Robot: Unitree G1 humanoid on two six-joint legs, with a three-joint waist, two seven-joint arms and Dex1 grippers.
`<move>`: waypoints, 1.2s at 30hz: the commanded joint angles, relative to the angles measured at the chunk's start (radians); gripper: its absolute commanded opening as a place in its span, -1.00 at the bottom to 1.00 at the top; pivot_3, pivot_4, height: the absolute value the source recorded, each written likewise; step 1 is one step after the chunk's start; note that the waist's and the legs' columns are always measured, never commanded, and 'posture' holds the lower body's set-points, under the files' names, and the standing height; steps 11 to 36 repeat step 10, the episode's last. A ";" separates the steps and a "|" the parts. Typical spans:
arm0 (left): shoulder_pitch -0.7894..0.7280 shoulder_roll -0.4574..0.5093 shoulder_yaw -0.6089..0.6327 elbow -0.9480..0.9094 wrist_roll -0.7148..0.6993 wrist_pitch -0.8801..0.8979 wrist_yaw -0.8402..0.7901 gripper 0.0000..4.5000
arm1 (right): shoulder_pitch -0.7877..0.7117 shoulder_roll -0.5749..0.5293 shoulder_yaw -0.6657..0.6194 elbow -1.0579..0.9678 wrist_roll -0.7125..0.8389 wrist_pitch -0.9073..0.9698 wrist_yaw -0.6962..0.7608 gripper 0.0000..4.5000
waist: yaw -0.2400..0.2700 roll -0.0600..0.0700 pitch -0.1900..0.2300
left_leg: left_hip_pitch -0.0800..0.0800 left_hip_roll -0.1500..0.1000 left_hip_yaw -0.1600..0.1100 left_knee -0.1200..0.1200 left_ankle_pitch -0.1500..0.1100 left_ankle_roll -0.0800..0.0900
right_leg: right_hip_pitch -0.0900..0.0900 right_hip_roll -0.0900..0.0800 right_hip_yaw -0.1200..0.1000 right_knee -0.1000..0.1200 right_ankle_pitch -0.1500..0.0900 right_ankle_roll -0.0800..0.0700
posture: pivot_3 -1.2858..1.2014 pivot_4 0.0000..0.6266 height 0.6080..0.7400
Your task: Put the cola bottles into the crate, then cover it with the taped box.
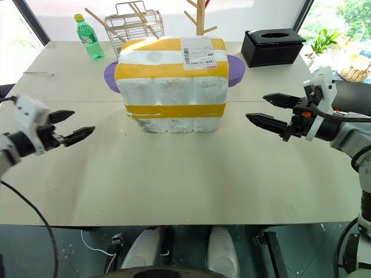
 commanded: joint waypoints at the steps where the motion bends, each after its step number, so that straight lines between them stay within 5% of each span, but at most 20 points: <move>1: -0.040 0.104 0.104 0.028 -0.149 0.119 -0.149 0.89 | -0.037 -0.032 -0.003 0.014 -0.004 -0.019 0.039 1.00 | -0.003 0.000 0.000 | 0.000 0.000 0.000 0.000 0.000 0.000 | 0.000 0.000 0.000 0.000 0.000 0.000 | 0.03 -0.52 1.00; 9: -0.092 0.264 0.072 0.083 -0.171 0.123 -0.323 0.89 | -0.106 -0.047 0.044 0.064 -0.019 -0.019 0.102 1.00 | -0.014 0.002 0.001 | 0.000 0.001 0.001 -0.001 0.000 0.000 | 0.000 0.001 0.000 -0.002 0.000 0.000 | 0.03 -0.52 1.00; 36: -0.086 0.266 0.063 0.080 -0.157 0.106 -0.328 0.89 | -0.111 -0.044 0.049 0.064 -0.022 -0.021 0.103 1.00 | -0.014 0.002 0.001 | 0.000 0.001 0.001 -0.001 0.000 0.000 | 0.000 0.001 0.000 -0.002 0.000 0.000 | 0.03 -0.52 1.00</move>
